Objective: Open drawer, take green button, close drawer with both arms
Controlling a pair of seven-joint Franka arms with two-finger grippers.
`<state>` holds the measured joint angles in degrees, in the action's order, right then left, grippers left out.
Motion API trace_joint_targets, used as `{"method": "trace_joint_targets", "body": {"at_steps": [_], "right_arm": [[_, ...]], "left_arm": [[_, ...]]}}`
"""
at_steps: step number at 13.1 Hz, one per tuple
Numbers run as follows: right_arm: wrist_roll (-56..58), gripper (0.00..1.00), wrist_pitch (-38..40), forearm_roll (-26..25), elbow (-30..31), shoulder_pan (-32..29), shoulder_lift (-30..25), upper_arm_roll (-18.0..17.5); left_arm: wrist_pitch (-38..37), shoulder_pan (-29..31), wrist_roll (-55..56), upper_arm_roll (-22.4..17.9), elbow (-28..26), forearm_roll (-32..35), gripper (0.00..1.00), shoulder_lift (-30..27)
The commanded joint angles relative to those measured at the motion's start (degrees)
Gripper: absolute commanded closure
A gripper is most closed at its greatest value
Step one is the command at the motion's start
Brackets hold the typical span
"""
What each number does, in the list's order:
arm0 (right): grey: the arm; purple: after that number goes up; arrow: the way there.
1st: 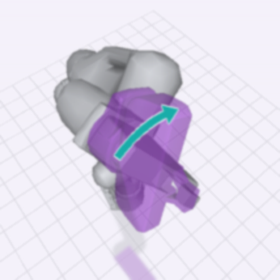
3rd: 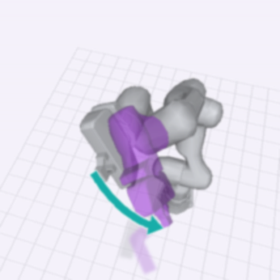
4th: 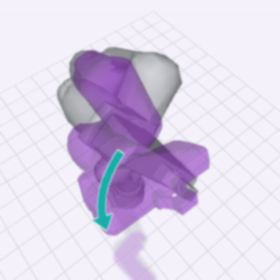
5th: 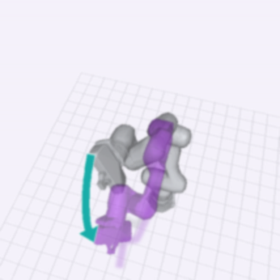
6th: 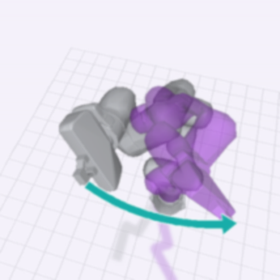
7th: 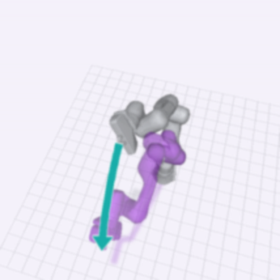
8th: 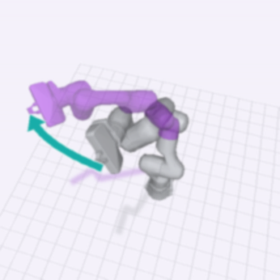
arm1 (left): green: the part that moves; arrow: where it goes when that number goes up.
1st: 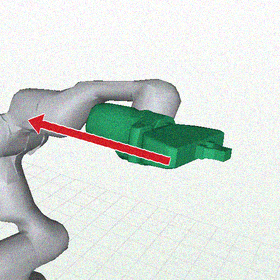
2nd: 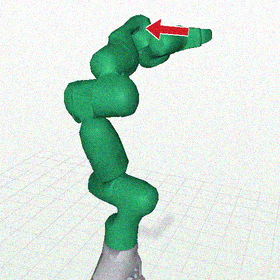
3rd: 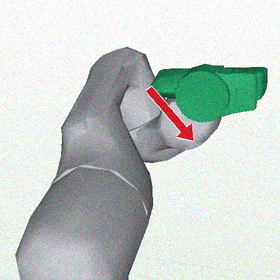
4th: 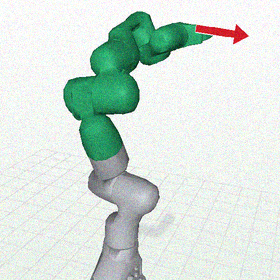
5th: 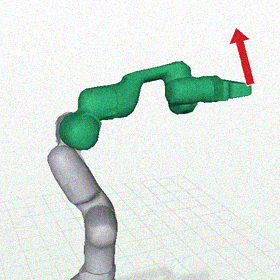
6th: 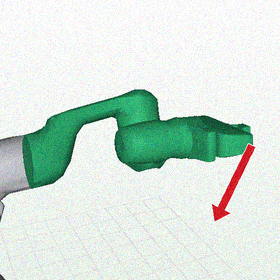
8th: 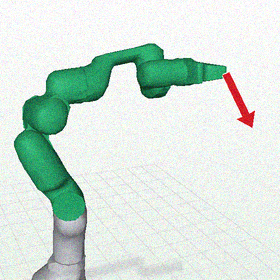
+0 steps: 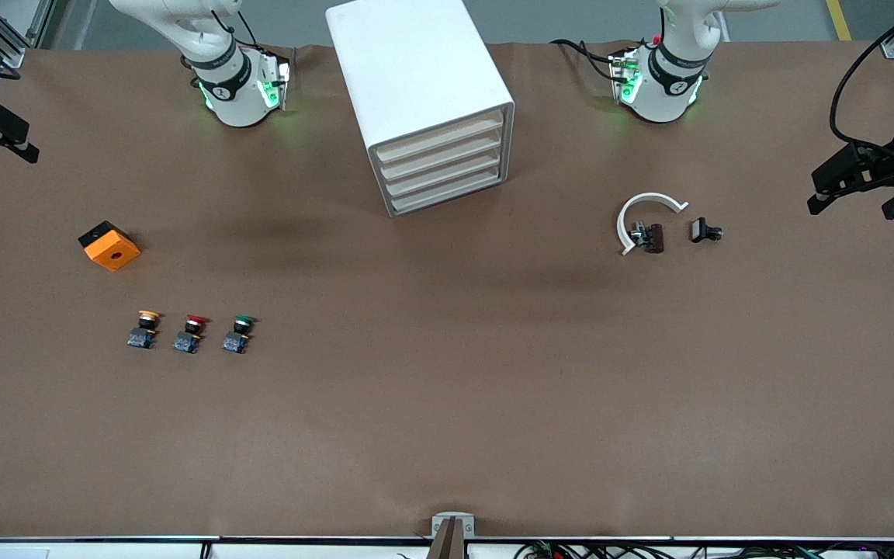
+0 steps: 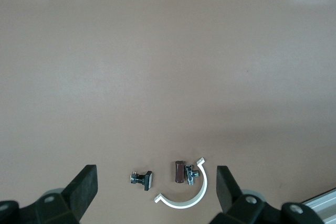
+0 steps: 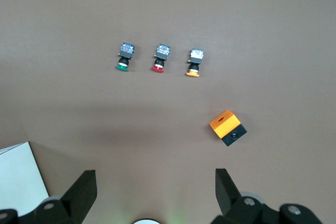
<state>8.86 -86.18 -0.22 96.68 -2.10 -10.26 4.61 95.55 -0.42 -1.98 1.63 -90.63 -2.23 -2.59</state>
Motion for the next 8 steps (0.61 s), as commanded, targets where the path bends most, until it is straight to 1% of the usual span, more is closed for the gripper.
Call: {"method": "trace_joint_targets", "body": {"at_steps": [1, 8], "right_arm": [[0.7, 0.0, -0.4, -0.5, 0.1, -0.4, -1.2, -0.4], [0.7, 0.0, 1.4, -0.5, 0.0, -0.3, -1.3, -0.8]], "left_arm": [[-1.2, -0.3, 0.9, -0.2, 1.2, 1.3, 0.0, 0.2], [-1.2, -0.4, 0.9, -0.2, 1.2, 1.3, 0.0, 0.3]]}}
